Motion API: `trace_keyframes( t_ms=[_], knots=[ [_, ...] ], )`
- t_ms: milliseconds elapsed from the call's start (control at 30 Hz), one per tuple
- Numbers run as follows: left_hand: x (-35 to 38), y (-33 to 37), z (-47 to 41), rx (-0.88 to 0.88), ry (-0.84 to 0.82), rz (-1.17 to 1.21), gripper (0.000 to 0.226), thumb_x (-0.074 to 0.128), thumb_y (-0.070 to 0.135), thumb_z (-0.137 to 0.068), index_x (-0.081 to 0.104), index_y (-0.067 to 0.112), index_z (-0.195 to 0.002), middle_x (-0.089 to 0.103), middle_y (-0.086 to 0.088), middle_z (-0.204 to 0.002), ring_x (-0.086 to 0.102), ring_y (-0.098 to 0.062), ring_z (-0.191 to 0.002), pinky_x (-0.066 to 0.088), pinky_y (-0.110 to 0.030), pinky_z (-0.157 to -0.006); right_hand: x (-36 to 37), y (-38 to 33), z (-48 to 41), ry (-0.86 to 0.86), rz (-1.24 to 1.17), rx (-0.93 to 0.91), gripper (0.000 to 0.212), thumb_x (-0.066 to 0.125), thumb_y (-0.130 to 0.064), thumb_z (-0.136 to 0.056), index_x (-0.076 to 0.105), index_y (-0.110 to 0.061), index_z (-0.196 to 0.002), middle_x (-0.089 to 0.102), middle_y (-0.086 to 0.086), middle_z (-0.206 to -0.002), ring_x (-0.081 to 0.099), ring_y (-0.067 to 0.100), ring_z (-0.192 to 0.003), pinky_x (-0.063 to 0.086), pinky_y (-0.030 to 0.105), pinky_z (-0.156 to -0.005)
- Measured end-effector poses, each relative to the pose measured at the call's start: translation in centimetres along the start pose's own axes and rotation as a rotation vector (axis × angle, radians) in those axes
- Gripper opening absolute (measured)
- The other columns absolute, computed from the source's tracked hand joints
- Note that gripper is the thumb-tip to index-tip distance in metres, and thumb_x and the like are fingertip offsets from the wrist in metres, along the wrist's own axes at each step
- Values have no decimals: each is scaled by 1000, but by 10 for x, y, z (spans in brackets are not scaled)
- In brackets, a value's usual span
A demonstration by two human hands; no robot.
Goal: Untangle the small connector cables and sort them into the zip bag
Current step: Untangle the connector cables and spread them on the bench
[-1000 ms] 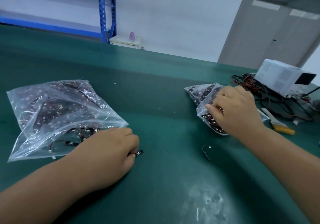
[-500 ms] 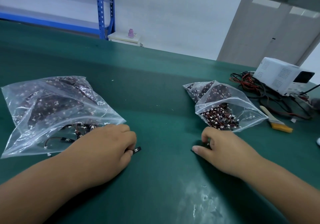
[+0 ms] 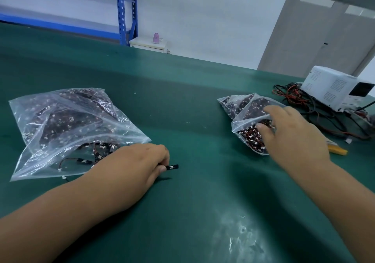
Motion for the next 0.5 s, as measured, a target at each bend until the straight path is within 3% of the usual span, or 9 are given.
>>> trace_keyframes(
  t_ms=[100,167,233,333,400,500],
  knots=[
    [-4,2,0,-7,17,27,5,44,40,-97,42,40,-92,51,20,-87,47,-1,-85,39,-23,-76,1,-52,20,19,-231,-167,15,58,-32,-93,63,-24,-106,64,-5,-96,62,24,-87,50,37,-73],
    [-6,4,0,-2,28,54,5,46,37,-97,44,39,-93,51,21,-88,46,-2,-87,38,-22,-78,22,-91,36,-201,-581,-212,19,57,-38,-91,66,-26,-102,64,-16,-84,59,5,-78,50,30,-74],
    [-7,7,0,13,37,75,7,49,33,-96,46,39,-93,51,22,-87,45,-3,-88,37,-22,-78,44,-125,51,-395,-781,-214,29,56,-47,-88,68,-28,-106,61,-23,-79,57,-1,-75,45,19,-71],
    [-9,10,-1,28,51,98,16,52,29,-95,44,42,-90,50,21,-83,46,-4,-83,39,-25,-77,61,-153,61,-442,-790,-273,15,62,-42,-88,68,-28,-89,60,-14,-74,55,5,-72,48,29,-68],
    [-9,8,-2,15,54,101,17,53,29,-95,45,43,-90,51,20,-83,46,-3,-83,39,-24,-76,62,-155,60,-407,-801,-293,16,61,-39,-89,59,-30,-75,55,-12,-67,53,8,-68,46,32,-62],
    [-5,1,-3,-28,47,97,13,53,34,-94,45,45,-95,52,23,-87,48,-1,-88,37,-18,-76,64,-148,61,-353,-753,-284,19,54,-45,-88,52,-33,-74,53,-13,-68,52,8,-70,45,32,-62]
  ],
)
Point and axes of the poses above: each hand's wrist, its own z-axis away from the middle knuckle, its own x-axis out of the palm, y = z × x, the point moved 9 cm from there along -z, towards the middle knuckle
